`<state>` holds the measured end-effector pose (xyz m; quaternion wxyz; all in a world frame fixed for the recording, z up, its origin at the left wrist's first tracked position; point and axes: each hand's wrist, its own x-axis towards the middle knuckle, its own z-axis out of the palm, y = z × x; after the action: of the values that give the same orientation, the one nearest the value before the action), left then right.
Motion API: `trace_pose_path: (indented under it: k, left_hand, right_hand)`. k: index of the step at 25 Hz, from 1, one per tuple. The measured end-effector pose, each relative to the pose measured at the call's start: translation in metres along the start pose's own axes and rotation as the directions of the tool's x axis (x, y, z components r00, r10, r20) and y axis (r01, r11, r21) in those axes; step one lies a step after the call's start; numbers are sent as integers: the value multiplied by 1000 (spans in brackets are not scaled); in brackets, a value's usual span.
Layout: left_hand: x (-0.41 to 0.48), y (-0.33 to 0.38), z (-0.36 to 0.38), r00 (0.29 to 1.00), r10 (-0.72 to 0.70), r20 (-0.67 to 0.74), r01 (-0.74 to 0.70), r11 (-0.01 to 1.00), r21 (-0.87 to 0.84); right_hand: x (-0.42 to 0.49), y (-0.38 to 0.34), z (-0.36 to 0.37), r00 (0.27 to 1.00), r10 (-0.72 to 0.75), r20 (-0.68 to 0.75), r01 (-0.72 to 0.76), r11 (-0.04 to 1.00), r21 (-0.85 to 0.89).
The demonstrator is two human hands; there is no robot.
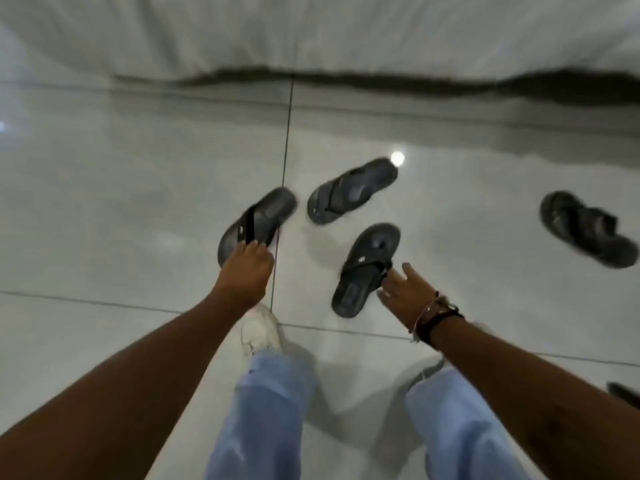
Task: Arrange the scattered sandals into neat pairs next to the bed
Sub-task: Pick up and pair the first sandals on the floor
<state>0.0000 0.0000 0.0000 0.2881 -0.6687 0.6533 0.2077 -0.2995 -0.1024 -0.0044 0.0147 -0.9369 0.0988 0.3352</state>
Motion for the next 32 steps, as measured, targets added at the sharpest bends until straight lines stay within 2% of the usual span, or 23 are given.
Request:
trace_pose_path:
  k: [1,2,5,7,10,12,15,17,18,20,22,23,25,26,30,32]
  left_hand:
    - [24,-1,31,999,7,47,-10,998,67]
    - [46,-3,50,998,-2,59,-1,998,60]
    - [96,-9,94,993,-32,117,18,993,119]
    - [108,-7,112,985,-66,158,33,979,200]
    - [118,-14,120,975,-122,184,79,971,225]
    - [124,-15,124,978,-161,131,136,974,182]
    - [103,-2,123,977,-203,73,201,979,27]
    - [81,20,110,976,-203,76,211,971,-115]
    - [69,37,98,975,-197,105,213,961,-175]
    - [53,76,75,971,-186,150,222,935,-276]
    - [58,114,57,969,-184,162,230,911,-343]
    - [68,131,53,968,-190,166,240,896,-373]
    - [93,158,47,964,-197,180,258,860,-440]
    - [106,170,49,963,-190,190,258,850,-459]
    - [129,206,70,964,-165,210,239,882,-405]
    - [127,216,79,965,-146,218,224,890,-397]
  right_hand:
    - [25,-7,28,998,-21,56,25,997,-71]
    - [48,-3,45,1000,-18,-16,17,994,-105]
    - [96,5,103,995,-45,86,64,971,-229]
    - [108,13,120,989,-58,137,97,951,-294]
    - [119,27,121,976,-124,181,177,932,-316]
    - [120,33,118,972,-154,178,194,954,-231]
    - [106,35,102,987,-116,115,126,988,-90]
    - [84,29,95,987,-18,157,2,995,104]
    - [69,27,92,977,63,205,-108,970,216]
    - [43,24,86,926,238,292,-346,845,407]
    - [26,29,84,847,374,378,-531,627,570]
    - [26,33,84,807,401,433,-588,485,647]
    - [35,40,92,765,366,530,-623,213,752]
    - [42,39,98,766,351,538,-611,138,780]
    - [74,12,120,750,417,514,-591,74,803]
    - [83,-9,128,763,406,502,-579,85,811]
